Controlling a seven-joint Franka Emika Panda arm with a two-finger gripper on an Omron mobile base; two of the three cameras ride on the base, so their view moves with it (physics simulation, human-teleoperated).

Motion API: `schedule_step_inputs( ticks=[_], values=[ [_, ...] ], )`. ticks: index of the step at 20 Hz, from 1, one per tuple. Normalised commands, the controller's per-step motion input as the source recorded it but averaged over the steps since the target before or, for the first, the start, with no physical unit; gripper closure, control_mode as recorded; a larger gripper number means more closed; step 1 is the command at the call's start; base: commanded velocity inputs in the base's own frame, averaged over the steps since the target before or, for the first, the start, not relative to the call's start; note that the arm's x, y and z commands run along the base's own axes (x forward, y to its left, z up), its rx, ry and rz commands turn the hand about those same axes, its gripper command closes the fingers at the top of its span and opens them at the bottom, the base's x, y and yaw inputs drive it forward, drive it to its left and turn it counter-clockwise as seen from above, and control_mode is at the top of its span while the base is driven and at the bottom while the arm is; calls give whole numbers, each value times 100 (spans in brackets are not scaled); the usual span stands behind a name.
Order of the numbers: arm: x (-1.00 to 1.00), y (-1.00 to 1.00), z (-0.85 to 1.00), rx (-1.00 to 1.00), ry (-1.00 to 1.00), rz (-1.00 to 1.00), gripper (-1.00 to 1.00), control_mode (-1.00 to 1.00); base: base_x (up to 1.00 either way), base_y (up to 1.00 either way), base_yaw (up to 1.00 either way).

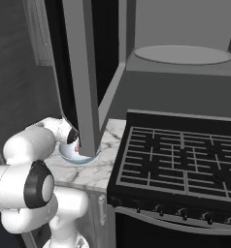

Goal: Remove the apple from the bowl and place it on the small plate. Then place the bowl with only the steak in the microwave, close the door, and press the start button to microwave the steak.

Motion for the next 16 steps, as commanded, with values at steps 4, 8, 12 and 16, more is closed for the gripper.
schedule_step_inputs(
  ticks=[4, 8, 12, 16],
  values=[
    [-53, -41, 13, 16, 9, -29, -100, -100, 0, 0, 0],
    [-40, -41, 0, 7, 8, -25, -100, -100, 0, 0, 0],
    [-43, -50, 0, 7, 3, -22, -100, -100, 0, 0, 0],
    [-9, -32, -1, 2, 4, -16, -100, -100, 0, 0, 0]
  ],
)
